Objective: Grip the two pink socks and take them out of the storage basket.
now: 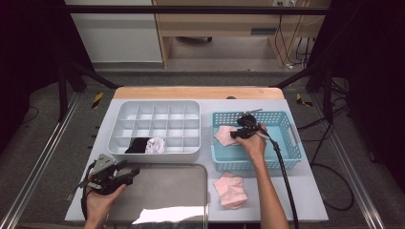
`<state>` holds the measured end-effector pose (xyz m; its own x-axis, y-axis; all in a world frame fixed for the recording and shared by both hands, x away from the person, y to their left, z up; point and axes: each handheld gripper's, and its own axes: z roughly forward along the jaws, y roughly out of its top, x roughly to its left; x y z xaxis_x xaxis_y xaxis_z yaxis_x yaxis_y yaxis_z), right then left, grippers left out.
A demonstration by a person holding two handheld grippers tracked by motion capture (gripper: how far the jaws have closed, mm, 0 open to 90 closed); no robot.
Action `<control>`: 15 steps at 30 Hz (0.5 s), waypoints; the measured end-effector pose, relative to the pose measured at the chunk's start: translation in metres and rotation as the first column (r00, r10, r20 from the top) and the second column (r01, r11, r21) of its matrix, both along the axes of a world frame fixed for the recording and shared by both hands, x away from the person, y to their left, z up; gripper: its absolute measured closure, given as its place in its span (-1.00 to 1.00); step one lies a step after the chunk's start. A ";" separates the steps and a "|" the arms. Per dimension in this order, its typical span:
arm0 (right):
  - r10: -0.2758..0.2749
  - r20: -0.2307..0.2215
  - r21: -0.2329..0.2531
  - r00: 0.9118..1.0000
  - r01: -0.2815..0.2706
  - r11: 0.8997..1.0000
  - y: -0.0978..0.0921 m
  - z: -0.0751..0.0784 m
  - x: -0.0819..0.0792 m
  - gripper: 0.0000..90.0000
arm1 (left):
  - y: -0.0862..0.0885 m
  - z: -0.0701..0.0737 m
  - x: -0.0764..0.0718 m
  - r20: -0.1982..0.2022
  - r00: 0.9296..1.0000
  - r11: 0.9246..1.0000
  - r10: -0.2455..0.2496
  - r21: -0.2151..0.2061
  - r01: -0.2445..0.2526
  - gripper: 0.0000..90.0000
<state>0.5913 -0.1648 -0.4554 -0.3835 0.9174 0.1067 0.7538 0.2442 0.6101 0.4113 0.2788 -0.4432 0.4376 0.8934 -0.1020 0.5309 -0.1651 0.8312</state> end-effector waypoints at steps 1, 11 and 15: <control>0.003 -0.013 0.001 1.000 -0.003 1.000 0.000 0.000 0.000 0.55 | 0.000 0.000 0.000 0.000 1.000 1.000 0.000 0.000 0.000 -0.12; -0.006 -0.030 0.029 1.000 0.006 1.000 -0.001 0.006 -0.004 0.94 | 0.000 0.000 0.000 0.000 1.000 1.000 0.003 0.000 -0.003 -0.12; -0.006 0.001 0.041 1.000 0.006 0.999 -0.004 0.013 -0.008 0.95 | 0.000 0.000 0.000 -0.001 1.000 1.000 0.005 -0.002 -0.005 -0.12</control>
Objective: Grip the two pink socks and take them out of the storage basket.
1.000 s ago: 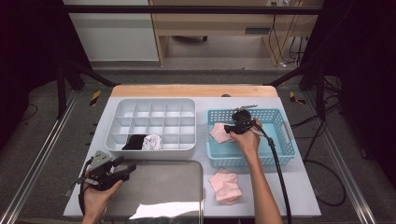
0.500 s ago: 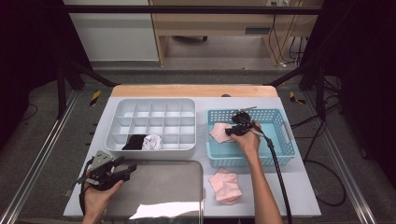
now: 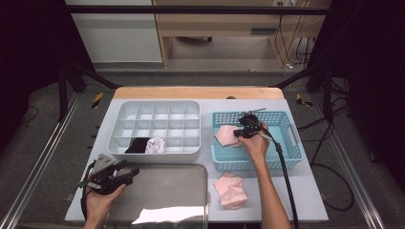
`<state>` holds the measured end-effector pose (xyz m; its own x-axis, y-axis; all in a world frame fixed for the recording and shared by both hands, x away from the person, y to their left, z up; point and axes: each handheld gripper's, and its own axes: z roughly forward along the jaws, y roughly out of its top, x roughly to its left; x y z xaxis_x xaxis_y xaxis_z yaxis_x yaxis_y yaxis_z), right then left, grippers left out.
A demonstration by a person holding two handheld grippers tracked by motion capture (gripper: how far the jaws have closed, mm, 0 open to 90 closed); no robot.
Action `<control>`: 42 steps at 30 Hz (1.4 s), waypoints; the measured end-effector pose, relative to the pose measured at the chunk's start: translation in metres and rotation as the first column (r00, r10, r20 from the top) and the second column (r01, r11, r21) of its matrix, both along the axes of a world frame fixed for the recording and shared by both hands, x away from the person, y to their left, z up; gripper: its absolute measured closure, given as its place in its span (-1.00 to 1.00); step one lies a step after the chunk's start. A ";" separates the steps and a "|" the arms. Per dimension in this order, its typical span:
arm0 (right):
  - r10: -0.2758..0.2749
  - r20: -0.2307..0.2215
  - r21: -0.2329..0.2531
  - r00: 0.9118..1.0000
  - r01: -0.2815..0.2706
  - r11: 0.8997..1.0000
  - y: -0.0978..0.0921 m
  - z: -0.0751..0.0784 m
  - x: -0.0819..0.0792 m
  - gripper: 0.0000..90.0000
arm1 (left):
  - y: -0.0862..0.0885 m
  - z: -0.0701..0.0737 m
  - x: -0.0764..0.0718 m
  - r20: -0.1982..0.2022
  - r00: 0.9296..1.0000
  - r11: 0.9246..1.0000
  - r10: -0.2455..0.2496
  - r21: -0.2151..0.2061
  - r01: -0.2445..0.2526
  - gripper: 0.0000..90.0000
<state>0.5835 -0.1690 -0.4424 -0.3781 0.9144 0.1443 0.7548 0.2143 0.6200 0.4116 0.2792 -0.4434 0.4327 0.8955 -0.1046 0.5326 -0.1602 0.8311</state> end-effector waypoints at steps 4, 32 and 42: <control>0.007 0.071 0.032 0.997 -0.009 0.999 -0.006 0.018 -0.008 0.94 | -0.001 0.000 0.000 0.000 1.000 1.000 -0.002 0.002 0.002 -0.12; 0.017 0.348 0.122 0.937 -0.063 0.991 -0.032 0.101 -0.079 0.94 | -0.002 -0.002 0.000 -0.011 1.000 1.000 -0.003 0.009 0.003 -0.12; 0.087 0.410 0.124 0.908 -0.150 0.981 -0.024 0.120 -0.115 0.94 | -0.002 -0.002 0.000 -0.009 1.000 1.000 -0.002 0.008 0.002 -0.12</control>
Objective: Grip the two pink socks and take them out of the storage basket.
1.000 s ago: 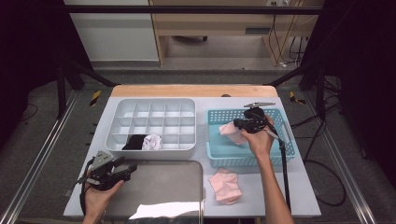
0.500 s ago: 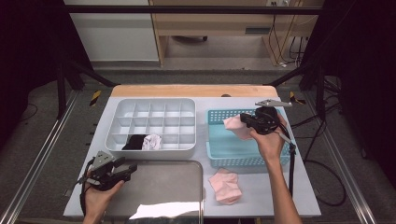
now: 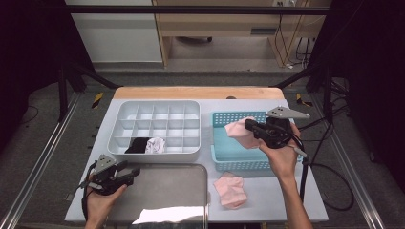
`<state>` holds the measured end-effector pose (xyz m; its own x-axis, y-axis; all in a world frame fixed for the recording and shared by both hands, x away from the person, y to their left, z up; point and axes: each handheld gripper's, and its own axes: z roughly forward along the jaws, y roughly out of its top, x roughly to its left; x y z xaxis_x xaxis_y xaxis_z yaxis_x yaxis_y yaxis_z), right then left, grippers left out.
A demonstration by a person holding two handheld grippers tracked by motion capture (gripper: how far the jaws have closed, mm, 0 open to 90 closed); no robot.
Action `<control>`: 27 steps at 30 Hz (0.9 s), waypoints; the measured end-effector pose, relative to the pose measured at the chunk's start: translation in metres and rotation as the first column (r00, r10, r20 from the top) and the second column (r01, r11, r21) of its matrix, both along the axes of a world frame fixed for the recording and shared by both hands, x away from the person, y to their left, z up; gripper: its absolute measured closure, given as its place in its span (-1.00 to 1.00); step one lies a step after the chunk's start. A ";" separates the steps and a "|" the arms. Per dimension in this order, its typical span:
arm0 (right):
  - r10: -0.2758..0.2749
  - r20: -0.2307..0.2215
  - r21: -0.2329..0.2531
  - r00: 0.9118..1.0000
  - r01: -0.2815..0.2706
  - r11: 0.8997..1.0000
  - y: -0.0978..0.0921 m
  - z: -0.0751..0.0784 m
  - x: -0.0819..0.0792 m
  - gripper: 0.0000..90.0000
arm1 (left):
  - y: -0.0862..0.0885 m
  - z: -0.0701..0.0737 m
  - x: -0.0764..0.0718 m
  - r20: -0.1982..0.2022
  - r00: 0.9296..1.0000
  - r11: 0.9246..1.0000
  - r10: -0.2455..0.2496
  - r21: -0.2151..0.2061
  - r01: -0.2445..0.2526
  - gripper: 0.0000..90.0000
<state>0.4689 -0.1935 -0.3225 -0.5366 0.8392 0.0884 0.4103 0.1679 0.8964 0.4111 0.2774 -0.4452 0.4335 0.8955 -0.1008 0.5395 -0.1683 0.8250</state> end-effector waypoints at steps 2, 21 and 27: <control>0.015 0.013 -0.003 1.000 -0.015 1.000 0.002 0.002 -0.007 0.93 | 0.000 0.000 0.000 0.001 1.000 1.000 -0.001 -0.001 0.001 -0.12; 0.103 0.033 0.052 0.994 -0.105 0.993 -0.009 -0.020 -0.071 0.93 | 0.000 0.000 -0.001 0.000 1.000 1.000 -0.003 -0.011 0.003 -0.12; 0.105 0.015 0.058 0.994 -0.106 0.993 -0.015 -0.030 -0.088 0.93 | -0.001 0.001 -0.001 0.000 1.000 1.000 -0.004 -0.012 0.004 -0.12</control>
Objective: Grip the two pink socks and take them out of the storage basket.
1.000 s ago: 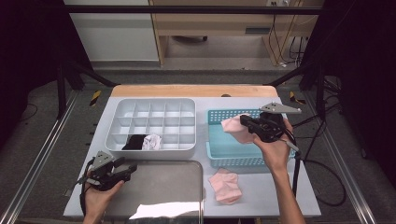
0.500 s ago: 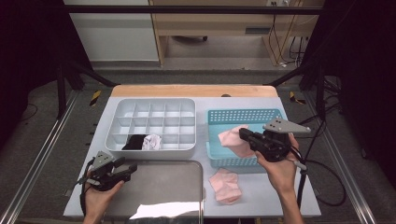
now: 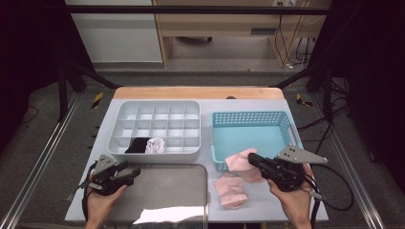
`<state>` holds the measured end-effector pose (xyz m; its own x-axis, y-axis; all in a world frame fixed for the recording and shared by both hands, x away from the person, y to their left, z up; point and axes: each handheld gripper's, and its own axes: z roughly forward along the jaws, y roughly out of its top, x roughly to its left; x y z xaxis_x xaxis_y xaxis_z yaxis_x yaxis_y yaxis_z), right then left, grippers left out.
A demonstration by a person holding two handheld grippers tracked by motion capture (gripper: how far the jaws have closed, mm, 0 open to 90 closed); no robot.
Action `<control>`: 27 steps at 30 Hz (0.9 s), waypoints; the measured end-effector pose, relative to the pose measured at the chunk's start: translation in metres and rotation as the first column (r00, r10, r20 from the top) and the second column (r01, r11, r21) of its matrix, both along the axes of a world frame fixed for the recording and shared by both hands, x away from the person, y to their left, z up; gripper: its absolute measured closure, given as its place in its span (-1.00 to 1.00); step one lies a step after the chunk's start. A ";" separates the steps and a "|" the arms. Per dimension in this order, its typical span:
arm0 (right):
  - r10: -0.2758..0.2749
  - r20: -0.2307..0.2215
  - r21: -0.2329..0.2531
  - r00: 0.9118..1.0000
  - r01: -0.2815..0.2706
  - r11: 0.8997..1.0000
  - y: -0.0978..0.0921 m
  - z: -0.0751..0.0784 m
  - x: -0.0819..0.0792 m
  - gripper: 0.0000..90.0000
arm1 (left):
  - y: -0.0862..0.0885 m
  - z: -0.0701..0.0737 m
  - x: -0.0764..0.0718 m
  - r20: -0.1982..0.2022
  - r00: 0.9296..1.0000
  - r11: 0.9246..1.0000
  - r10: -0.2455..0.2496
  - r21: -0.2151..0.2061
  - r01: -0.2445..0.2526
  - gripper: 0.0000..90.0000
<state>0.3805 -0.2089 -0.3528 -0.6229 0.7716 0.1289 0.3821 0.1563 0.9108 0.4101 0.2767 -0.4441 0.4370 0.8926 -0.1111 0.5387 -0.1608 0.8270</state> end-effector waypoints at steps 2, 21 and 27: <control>0.001 -0.003 0.006 1.000 -0.001 1.000 -0.002 -0.003 -0.005 0.92 | 0.001 0.000 0.000 0.001 1.000 1.000 0.001 -0.001 -0.001 -0.12; -0.129 -0.120 -0.048 0.984 0.124 0.991 -0.035 -0.049 -0.020 0.92 | -0.001 0.002 -0.003 0.006 1.000 1.000 -0.009 -0.007 0.009 -0.10; -0.210 -0.169 -0.134 0.963 0.188 0.973 -0.047 -0.070 -0.014 0.91 | -0.002 0.001 -0.003 0.001 1.000 1.000 -0.009 0.002 0.009 -0.08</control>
